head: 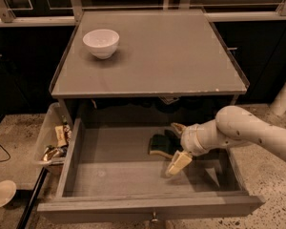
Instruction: Pick sponge from top drawer and place on counter
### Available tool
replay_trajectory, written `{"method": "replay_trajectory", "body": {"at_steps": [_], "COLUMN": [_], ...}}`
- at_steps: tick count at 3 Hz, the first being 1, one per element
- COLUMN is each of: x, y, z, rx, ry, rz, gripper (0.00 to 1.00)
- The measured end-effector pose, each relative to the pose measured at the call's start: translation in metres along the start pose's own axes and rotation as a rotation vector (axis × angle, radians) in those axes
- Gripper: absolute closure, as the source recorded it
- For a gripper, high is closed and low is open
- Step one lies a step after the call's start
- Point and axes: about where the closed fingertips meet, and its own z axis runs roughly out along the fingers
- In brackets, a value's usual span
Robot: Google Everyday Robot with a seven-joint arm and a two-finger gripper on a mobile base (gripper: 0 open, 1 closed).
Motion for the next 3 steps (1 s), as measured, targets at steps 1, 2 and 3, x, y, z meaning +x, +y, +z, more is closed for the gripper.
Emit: {"method": "replay_trajectory", "body": {"at_steps": [1, 2, 3], "x": [0.0002, 0.0002, 0.0002], "y": [-0.0062, -0.0064, -0.0064], "z": [0.0054, 0.0057, 0.0057], "rx": [-0.045, -0.047, -0.047], "ry": [-0.020, -0.021, -0.021], "rz": [0.023, 0.024, 0.024], "gripper": [0.00, 0.18, 0.41]}}
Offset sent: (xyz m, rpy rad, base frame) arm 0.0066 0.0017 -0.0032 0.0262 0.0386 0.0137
